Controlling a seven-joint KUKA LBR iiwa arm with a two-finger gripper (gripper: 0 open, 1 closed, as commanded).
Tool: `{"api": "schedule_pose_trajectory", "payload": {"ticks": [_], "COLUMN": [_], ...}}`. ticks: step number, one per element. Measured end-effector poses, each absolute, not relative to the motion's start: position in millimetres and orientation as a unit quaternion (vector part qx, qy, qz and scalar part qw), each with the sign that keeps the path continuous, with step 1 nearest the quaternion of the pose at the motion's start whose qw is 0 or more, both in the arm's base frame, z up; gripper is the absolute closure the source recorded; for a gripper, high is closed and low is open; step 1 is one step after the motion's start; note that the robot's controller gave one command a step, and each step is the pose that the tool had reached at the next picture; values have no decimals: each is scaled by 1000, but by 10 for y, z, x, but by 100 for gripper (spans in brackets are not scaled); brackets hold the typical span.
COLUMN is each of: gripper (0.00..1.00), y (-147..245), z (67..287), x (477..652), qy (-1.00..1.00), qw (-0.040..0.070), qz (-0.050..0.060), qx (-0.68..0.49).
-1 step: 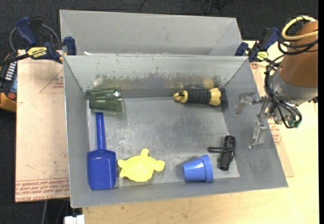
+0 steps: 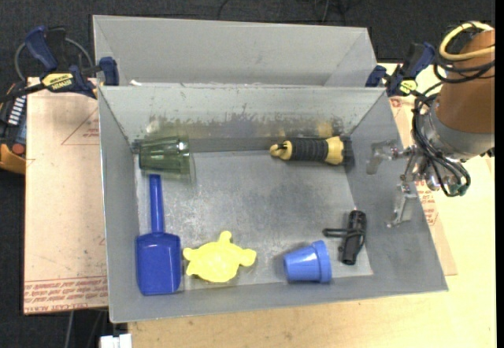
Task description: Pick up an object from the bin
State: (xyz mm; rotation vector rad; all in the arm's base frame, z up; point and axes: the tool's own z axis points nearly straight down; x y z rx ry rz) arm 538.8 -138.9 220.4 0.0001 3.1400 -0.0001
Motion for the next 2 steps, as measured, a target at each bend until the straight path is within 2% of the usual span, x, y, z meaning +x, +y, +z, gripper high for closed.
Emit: {"api": "schedule_pose_trajectory", "payload": {"ticks": [1,2], "gripper": [0,0], "y": [-1202,-1288], "z": [1375,1121], "x": [5112,5702], "qy": [1000,999], "qw": [0,2], "qz": [0,0], "qx": [-31,-53]}}
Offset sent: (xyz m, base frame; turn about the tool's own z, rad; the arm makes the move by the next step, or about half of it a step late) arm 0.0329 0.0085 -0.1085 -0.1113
